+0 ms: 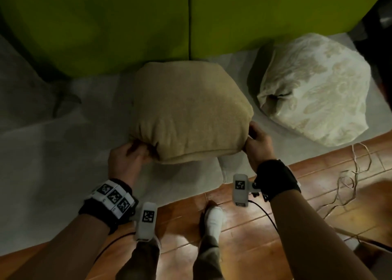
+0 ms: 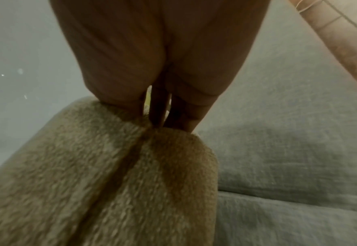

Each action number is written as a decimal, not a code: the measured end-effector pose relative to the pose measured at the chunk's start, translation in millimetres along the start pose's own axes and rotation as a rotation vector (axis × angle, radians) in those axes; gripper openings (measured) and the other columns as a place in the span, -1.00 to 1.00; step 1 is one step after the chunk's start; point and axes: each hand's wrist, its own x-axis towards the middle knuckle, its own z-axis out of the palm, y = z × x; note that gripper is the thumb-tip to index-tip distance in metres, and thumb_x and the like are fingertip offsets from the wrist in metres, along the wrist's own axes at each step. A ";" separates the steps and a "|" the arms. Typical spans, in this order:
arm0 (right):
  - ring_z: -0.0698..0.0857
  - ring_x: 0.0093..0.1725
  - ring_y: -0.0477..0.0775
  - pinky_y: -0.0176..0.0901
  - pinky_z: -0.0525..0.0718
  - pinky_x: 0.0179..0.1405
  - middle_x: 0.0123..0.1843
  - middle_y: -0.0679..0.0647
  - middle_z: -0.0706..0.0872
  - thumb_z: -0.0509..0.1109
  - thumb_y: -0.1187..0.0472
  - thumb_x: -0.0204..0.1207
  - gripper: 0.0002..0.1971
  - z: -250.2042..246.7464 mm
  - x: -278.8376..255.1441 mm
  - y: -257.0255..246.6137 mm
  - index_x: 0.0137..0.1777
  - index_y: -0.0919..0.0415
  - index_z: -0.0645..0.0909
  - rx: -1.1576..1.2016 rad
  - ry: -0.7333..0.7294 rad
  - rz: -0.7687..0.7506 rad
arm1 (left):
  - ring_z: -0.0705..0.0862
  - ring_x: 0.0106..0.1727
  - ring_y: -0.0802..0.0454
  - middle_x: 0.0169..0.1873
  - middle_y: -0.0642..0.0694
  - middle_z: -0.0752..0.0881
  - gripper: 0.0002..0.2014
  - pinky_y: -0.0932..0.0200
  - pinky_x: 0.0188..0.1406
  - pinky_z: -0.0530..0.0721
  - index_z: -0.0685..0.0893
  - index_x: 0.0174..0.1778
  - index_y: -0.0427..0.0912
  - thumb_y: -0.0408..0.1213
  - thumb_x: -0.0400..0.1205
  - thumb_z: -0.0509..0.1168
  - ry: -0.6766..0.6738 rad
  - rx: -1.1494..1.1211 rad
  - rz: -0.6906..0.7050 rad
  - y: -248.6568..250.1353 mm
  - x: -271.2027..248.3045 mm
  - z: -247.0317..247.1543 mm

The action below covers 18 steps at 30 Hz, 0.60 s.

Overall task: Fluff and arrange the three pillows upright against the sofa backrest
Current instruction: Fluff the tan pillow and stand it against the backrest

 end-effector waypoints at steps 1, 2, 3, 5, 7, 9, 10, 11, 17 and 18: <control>0.71 0.32 0.01 0.07 0.77 0.17 0.32 -0.15 0.72 0.44 0.40 0.61 -0.49 -2.0 4.6 -4.1 0.27 -0.32 0.66 -0.044 -0.042 -0.031 | 0.75 -0.23 0.07 -0.31 -0.02 0.82 -0.88 0.23 -0.21 0.70 0.80 -0.21 -0.18 -0.23 0.57 0.41 0.022 0.032 0.042 0.5 -0.1 3.4; 0.71 0.32 -0.02 0.07 0.77 0.19 0.31 -0.20 0.71 0.48 0.33 0.61 -0.50 -4.4 11.0 -7.9 0.28 -0.37 0.62 -0.118 -0.080 -0.061 | 0.73 -0.16 0.05 -0.23 -0.04 0.82 -0.89 0.24 -0.16 0.70 0.81 -0.13 -0.18 -0.23 0.57 0.42 0.041 0.073 0.088 3.5 -2.2 7.1; 0.71 0.31 -0.04 0.10 0.77 0.21 0.28 -0.24 0.70 0.50 0.27 0.61 -0.52 -6.1 16.6 -13.9 0.28 -0.39 0.58 -0.190 -0.108 -0.094 | 0.71 -0.11 0.06 -0.16 -0.06 0.81 -0.89 0.33 -0.17 0.65 0.81 -0.06 -0.19 -0.26 0.57 0.42 0.059 0.114 0.133 4.3 -2.4 10.5; 0.74 0.24 -0.04 0.19 0.78 0.24 0.19 -0.23 0.73 0.50 0.21 0.60 -0.61 -8.0 27.1 -28.0 0.25 -0.31 0.59 -0.305 -0.107 -0.171 | 0.67 -0.07 0.18 -0.08 -0.03 0.78 -0.87 0.61 -0.20 0.51 0.79 0.03 -0.20 -0.34 0.59 0.41 0.094 0.147 0.219 14.7 -3.3 16.3; 0.78 0.16 0.01 0.20 0.78 0.23 0.12 -0.14 0.79 0.47 0.14 0.62 -0.73 -5.6 36.5 -46.5 0.26 -0.18 0.66 -0.383 -0.085 -0.216 | 0.63 -0.09 0.22 -0.06 -0.03 0.75 -0.85 0.64 -0.13 0.49 0.78 0.08 -0.25 -0.39 0.65 0.35 0.107 0.127 0.295 26.7 -4.1 20.2; 0.78 0.15 0.06 0.05 0.76 0.20 0.11 -0.05 0.79 0.41 0.11 0.66 -0.72 -4.0 42.7 -63.5 0.34 -0.03 0.69 -0.434 -0.136 -0.220 | 0.63 -0.11 0.14 -0.09 -0.05 0.73 -0.80 0.46 -0.05 0.55 0.76 0.11 -0.33 -0.35 0.69 0.28 0.081 0.065 0.323 35.3 -4.2 21.3; 0.76 0.17 0.08 0.00 0.74 0.18 0.11 -0.03 0.77 0.38 0.12 0.68 -0.70 -4.8 45.1 -70.5 0.38 0.03 0.67 -0.449 -0.184 -0.210 | 0.63 -0.11 0.10 -0.10 -0.08 0.73 -0.78 0.39 -0.07 0.55 0.76 0.10 -0.34 -0.32 0.71 0.25 0.068 0.069 0.328 39.6 -3.7 22.1; 0.75 0.19 0.10 0.01 0.73 0.18 0.13 -0.01 0.76 0.36 0.14 0.69 -0.69 -6.3 47.9 -76.1 0.41 0.06 0.66 -0.461 -0.226 -0.194 | 0.63 -0.11 0.08 -0.10 -0.10 0.73 -0.79 0.36 -0.09 0.55 0.74 0.06 -0.31 -0.30 0.74 0.23 0.059 0.090 0.322 43.2 -2.4 23.4; 0.71 0.21 0.08 0.09 0.72 0.27 0.20 -0.02 0.68 0.37 0.17 0.71 -0.62 -11.9 43.6 -88.8 0.51 0.07 0.55 -0.526 -0.344 -0.230 | 0.55 -0.27 0.00 -0.31 -0.11 0.65 -0.68 0.23 -0.29 0.51 0.63 -0.26 -0.22 -0.23 0.75 0.11 0.034 -0.001 0.054 60.3 -9.9 19.0; 0.69 0.23 0.04 0.06 0.70 0.27 0.22 -0.06 0.67 0.38 0.14 0.71 -0.60 -13.8 42.4 -88.7 0.54 -0.01 0.51 -0.488 -0.348 -0.249 | 0.54 -0.29 -0.02 -0.37 -0.10 0.61 -0.69 0.21 -0.30 0.50 0.58 -0.34 -0.18 -0.25 0.72 0.13 0.038 -0.055 0.052 58.4 -13.0 15.6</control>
